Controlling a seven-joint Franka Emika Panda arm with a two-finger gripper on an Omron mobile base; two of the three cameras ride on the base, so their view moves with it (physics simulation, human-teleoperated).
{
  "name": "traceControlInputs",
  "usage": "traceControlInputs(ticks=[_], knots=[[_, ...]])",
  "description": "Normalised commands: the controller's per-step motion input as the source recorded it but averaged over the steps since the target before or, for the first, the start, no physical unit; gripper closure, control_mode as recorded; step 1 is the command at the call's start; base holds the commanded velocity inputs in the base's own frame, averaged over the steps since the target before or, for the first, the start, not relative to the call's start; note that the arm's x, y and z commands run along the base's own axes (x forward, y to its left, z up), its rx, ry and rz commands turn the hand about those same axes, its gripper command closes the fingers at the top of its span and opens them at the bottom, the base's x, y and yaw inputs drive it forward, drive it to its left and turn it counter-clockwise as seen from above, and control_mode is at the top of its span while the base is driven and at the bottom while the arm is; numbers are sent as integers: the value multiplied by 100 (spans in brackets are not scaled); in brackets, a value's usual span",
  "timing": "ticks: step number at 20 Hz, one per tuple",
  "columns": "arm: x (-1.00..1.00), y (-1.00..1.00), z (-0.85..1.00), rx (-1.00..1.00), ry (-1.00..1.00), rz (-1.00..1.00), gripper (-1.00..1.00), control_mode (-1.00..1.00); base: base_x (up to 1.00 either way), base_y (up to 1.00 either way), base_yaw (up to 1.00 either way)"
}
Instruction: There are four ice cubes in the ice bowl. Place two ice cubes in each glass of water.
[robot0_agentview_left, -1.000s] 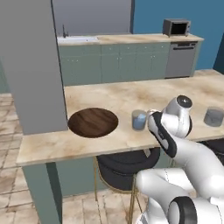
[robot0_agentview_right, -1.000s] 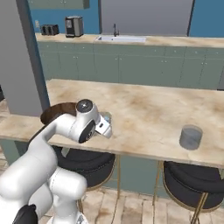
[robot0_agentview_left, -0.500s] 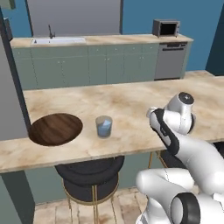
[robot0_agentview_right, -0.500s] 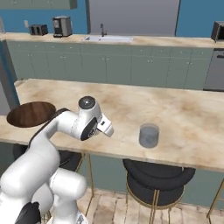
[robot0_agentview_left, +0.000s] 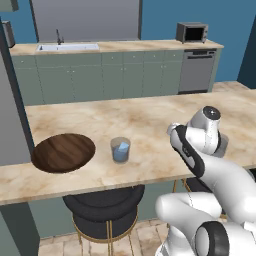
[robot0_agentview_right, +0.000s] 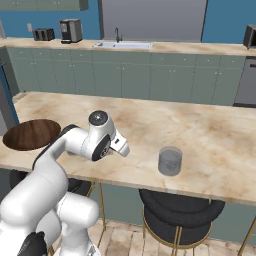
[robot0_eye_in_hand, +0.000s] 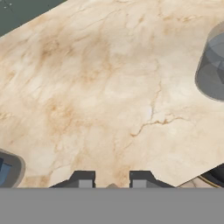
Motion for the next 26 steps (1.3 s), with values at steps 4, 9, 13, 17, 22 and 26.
traceControlInputs(ticks=[4,9,13,17,22,26], knots=[[0,0,0,0,0,0,100,100,12,-63,0],[0,0,0,0,0,0,100,100,0,-87,0],[0,0,0,0,0,0,100,100,11,-79,0],[0,0,0,0,0,0,100,100,48,-64,0],[36,-79,17,6,-1,0,100,-100,0,0,0],[31,-77,12,0,0,0,100,-100,0,0,0]])
